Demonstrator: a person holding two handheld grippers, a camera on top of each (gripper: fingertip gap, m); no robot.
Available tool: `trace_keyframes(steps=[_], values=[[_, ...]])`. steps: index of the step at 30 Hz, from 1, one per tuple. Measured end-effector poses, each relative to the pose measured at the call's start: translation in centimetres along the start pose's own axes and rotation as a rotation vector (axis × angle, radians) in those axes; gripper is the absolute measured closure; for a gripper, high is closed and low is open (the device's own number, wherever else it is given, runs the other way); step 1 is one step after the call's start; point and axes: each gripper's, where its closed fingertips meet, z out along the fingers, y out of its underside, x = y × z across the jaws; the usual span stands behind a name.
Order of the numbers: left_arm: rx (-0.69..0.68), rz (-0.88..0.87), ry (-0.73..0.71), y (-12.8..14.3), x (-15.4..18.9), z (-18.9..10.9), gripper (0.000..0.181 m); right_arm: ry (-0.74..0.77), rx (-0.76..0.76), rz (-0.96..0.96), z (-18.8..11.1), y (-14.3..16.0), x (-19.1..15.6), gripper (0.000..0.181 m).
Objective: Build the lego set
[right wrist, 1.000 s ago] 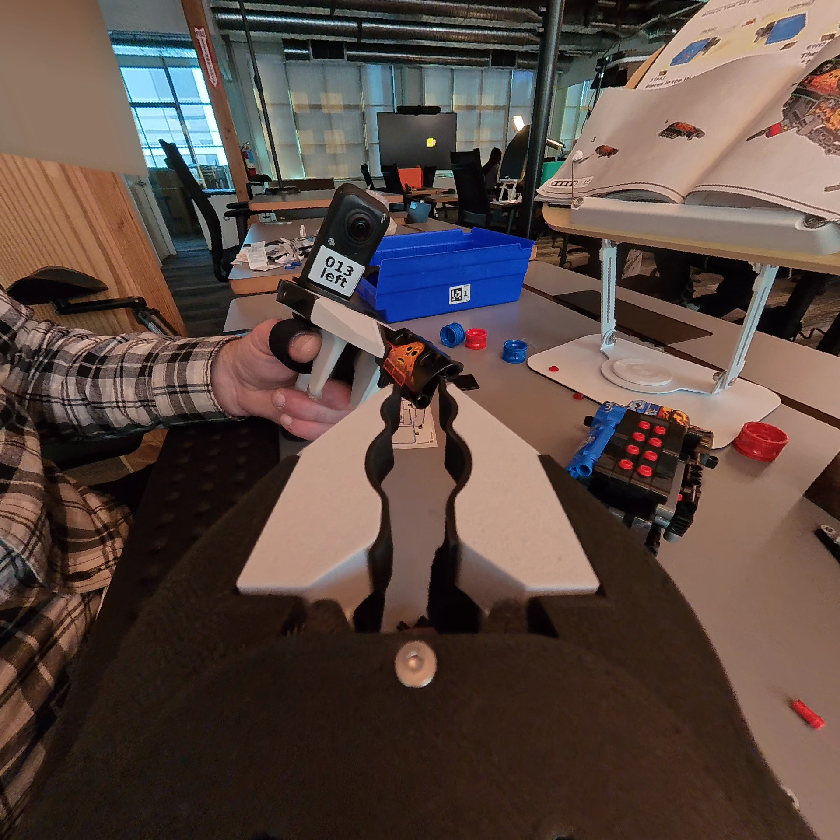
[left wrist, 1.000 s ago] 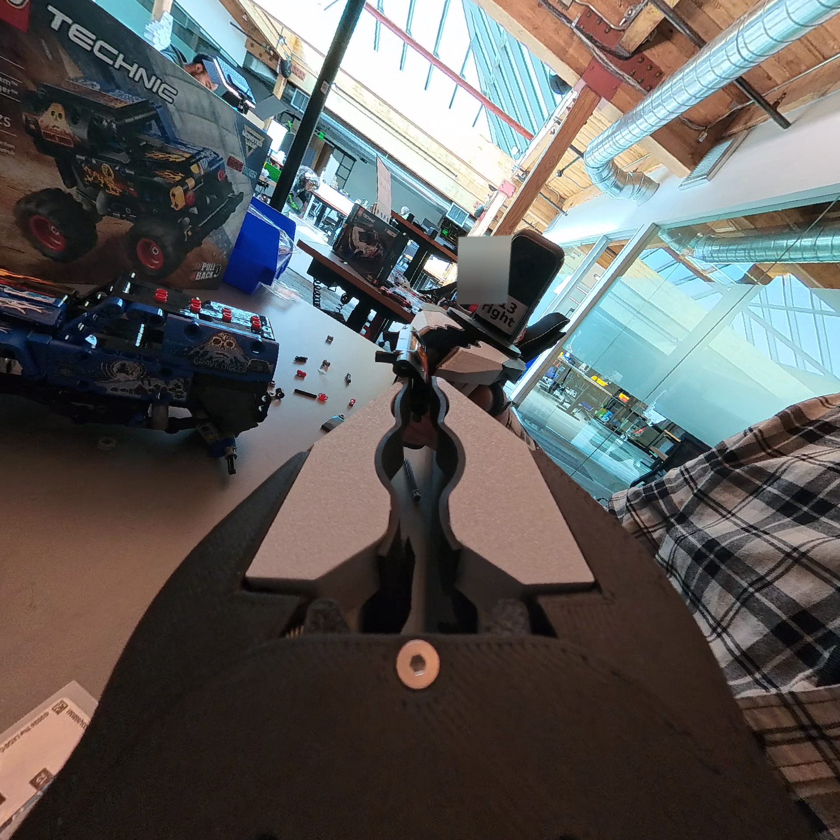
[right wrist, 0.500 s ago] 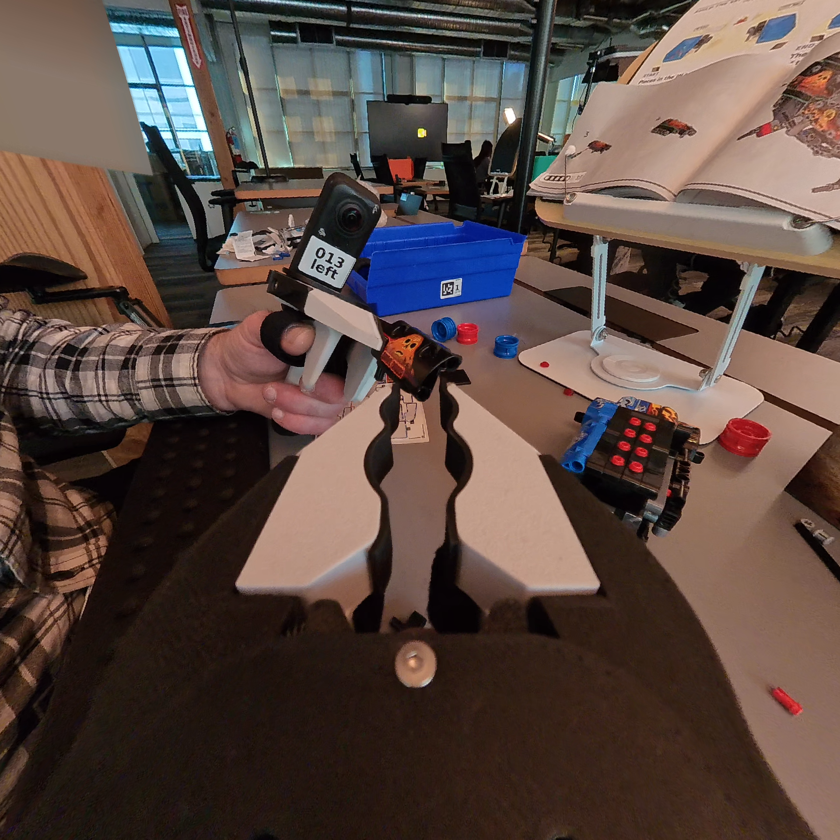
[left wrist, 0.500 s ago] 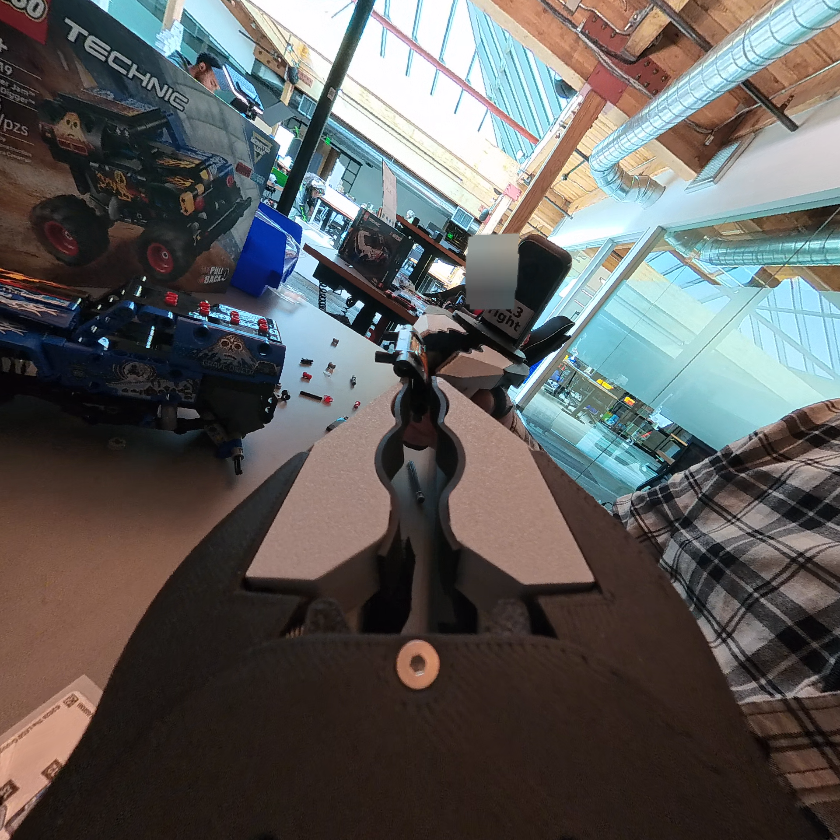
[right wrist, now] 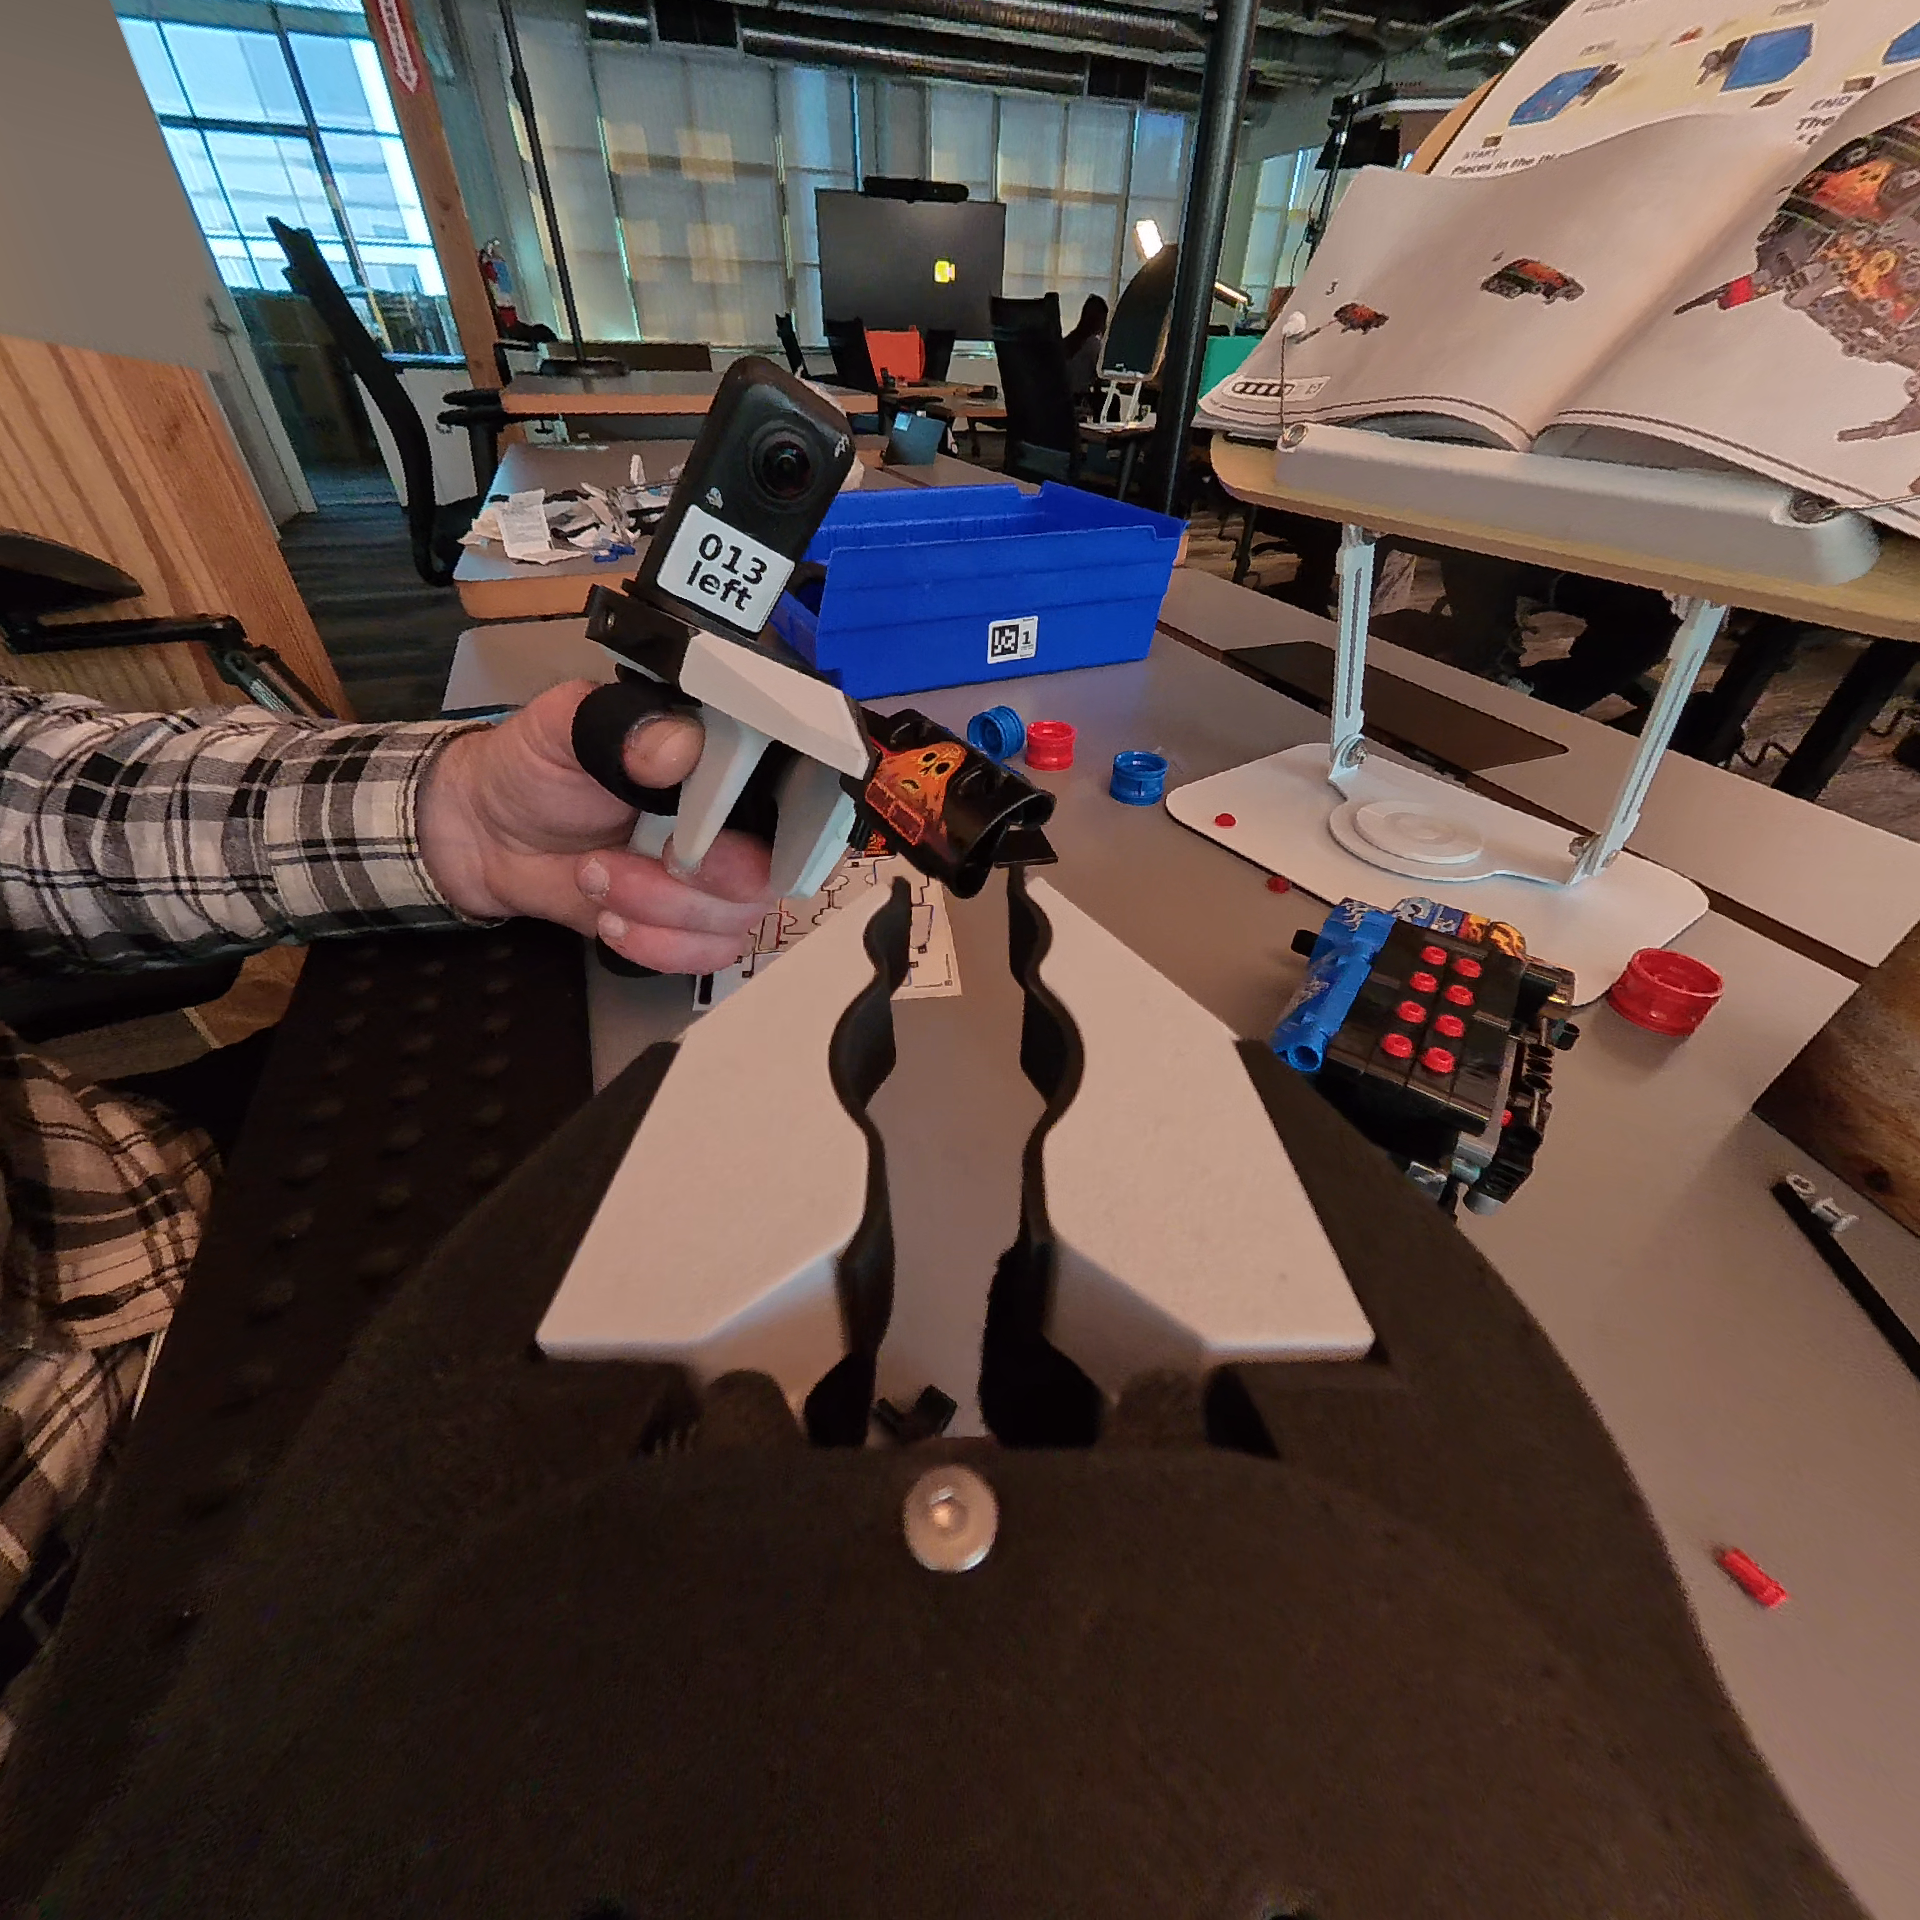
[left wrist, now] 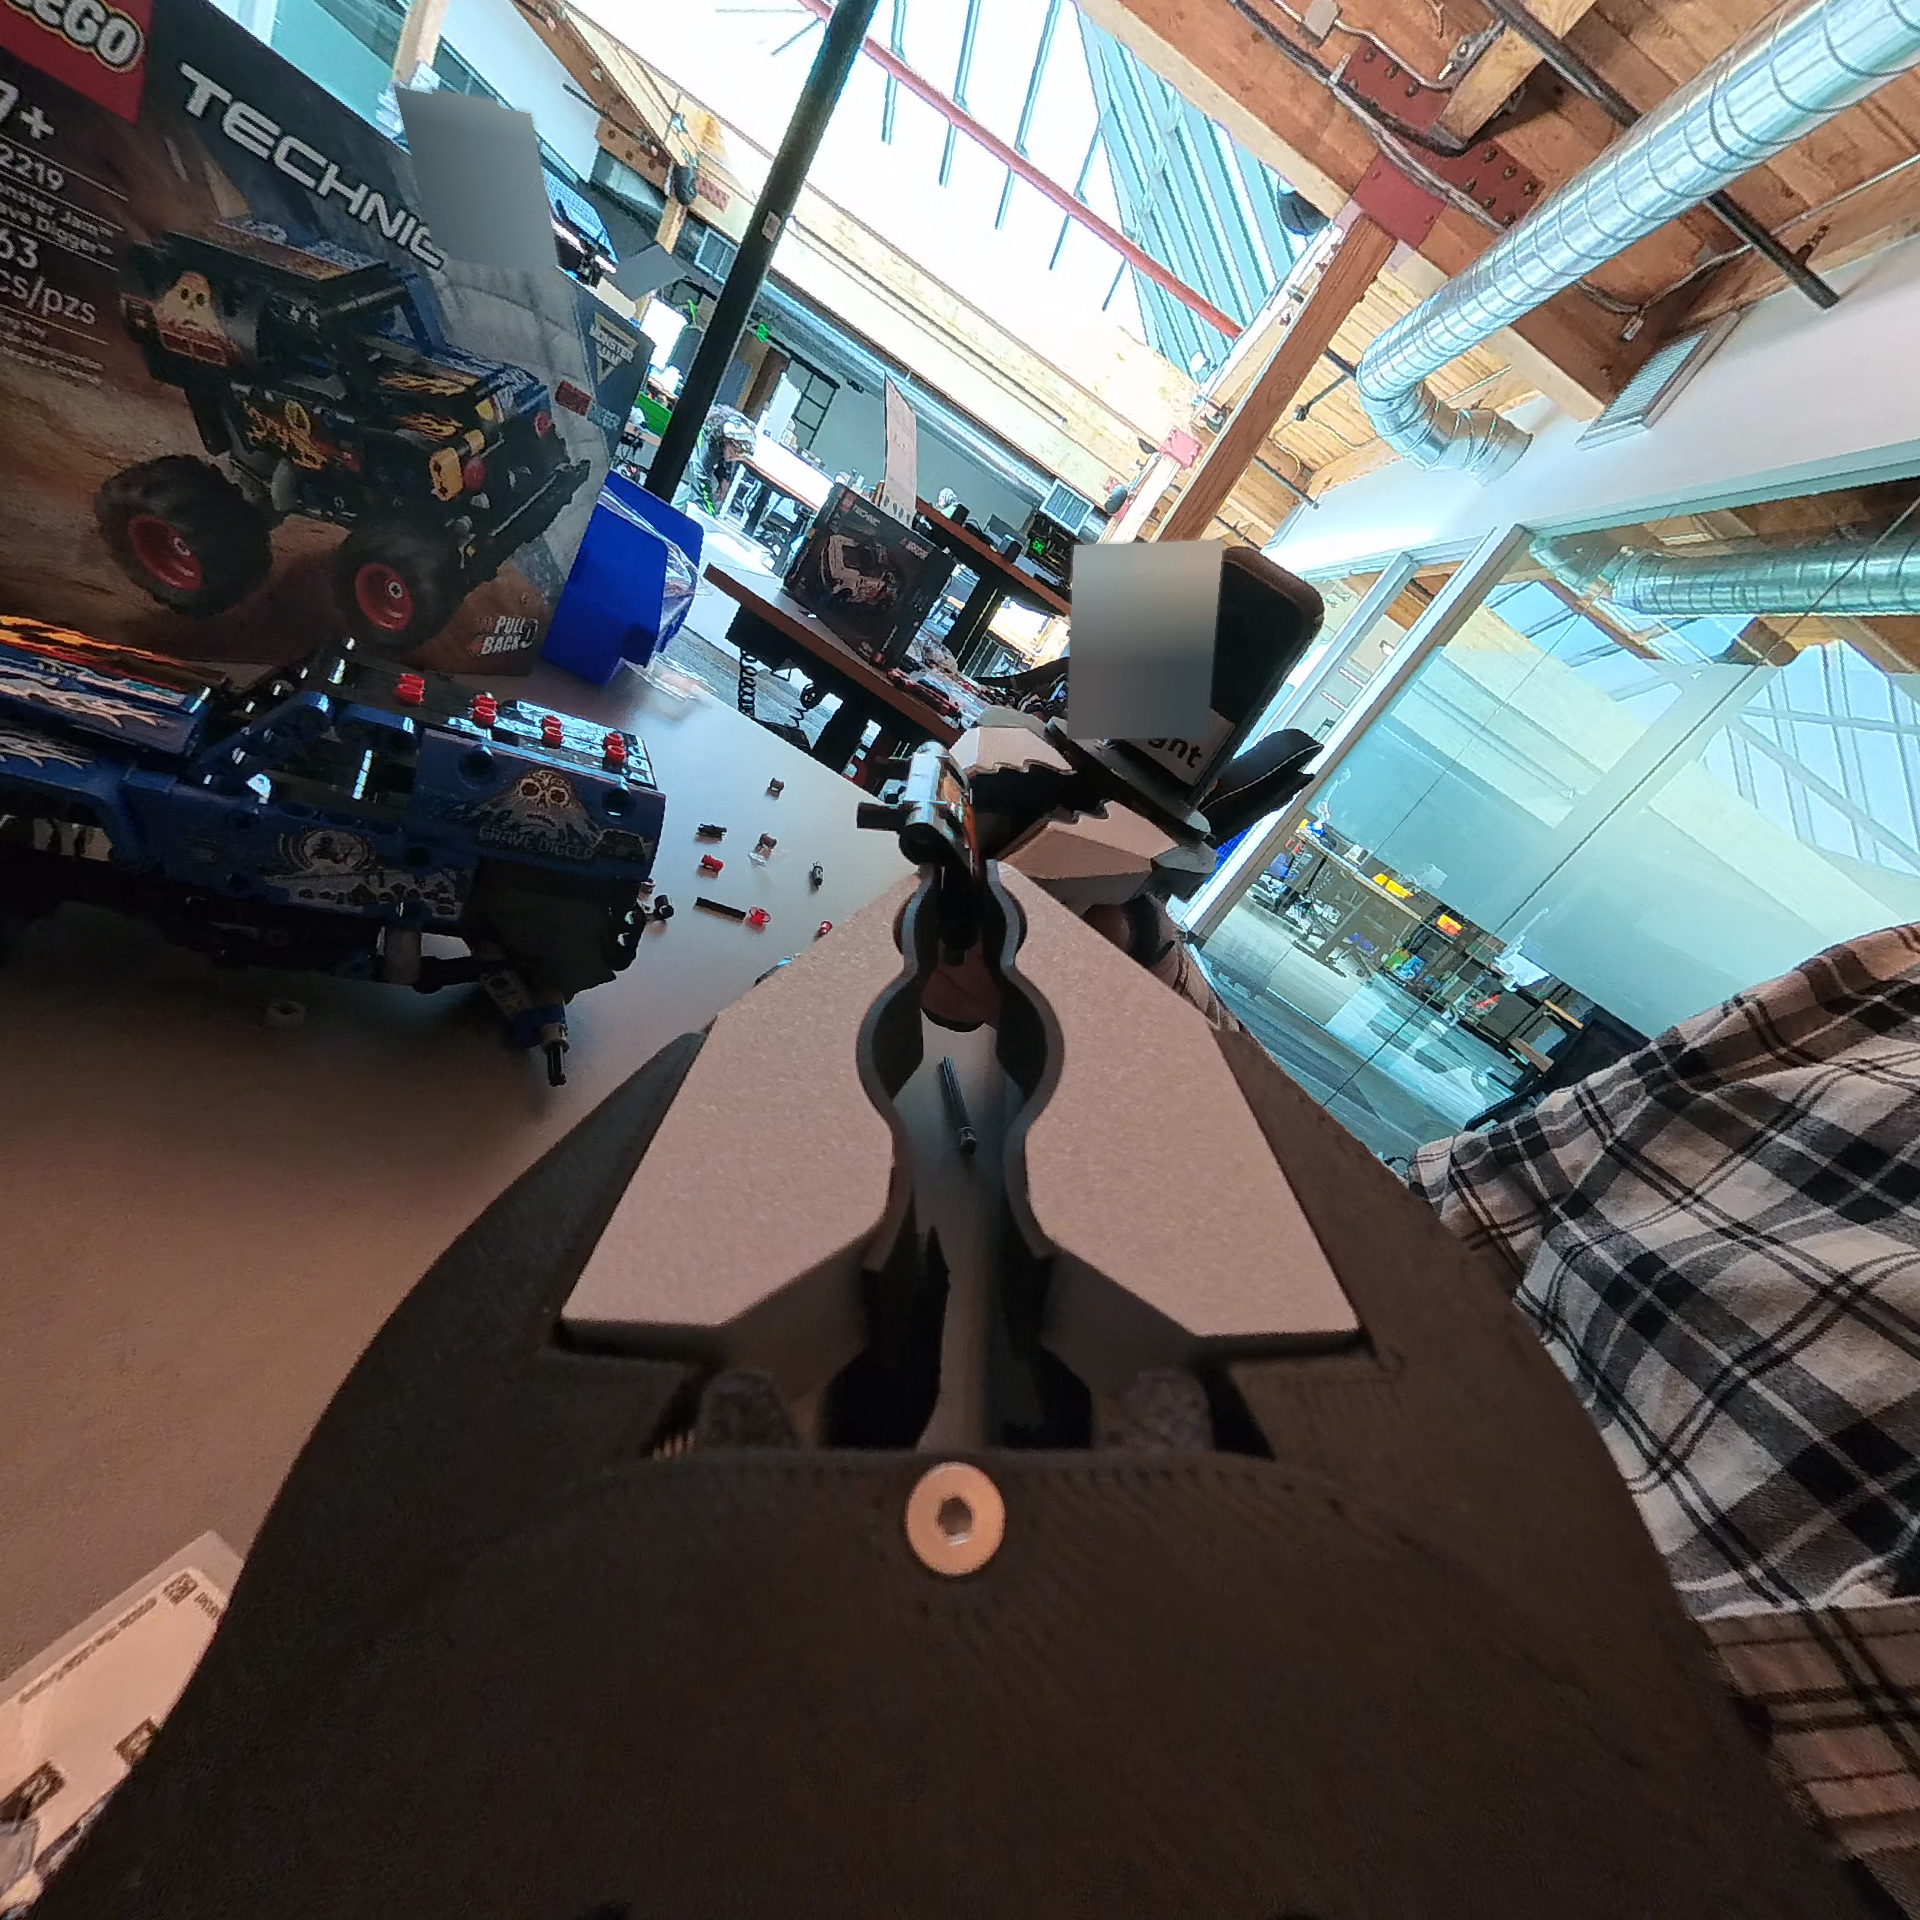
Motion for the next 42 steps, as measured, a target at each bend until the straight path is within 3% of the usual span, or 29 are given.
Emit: trace_keyframes(steps=[7, 15, 19, 24, 30, 34, 42], values=[[0.010, 0.001, -0.008, -0.2, -0.1, -0.1, 0.175, 0.019, 0.010, -0.003, -0.1, -0.2, 0.3, 0.160], [0.024, 0.012, -0.024, -0.5, -0.3, -0.3, 0.175, 0.099, 0.022, -0.019, -0.4, -0.4, 1.5, 0.135], [0.038, 0.015, -0.036, -0.8, -0.5, -0.5, 0.175, 0.267, 0.002, -0.009, -1.5, -0.1, 4.7, 0.110], [0.062, 0.018, -0.045, -1.3, -0.6, -0.8, 0.175, 0.414, -0.090, 0.185, -3.2, 2.8, 9.0, 0.090], [0.088, 0.028, -0.062, -1.9, -0.6, -1.2, 0.176, 0.223, -0.299, 0.316, -0.5, 7.2, 6.6, 0.096], [0.111, 0.052, -0.074, -2.6, -0.5, -1.7, 0.175, 0.136, -0.324, 0.275, 0.8, 7.3, 4.7, 0.113], [0.214, 0.116, -0.137, -5.0, -0.5, -3.9, 0.175, -0.005, -0.394, 0.180, 4.7, 7.2, 0.4, 0.099]])
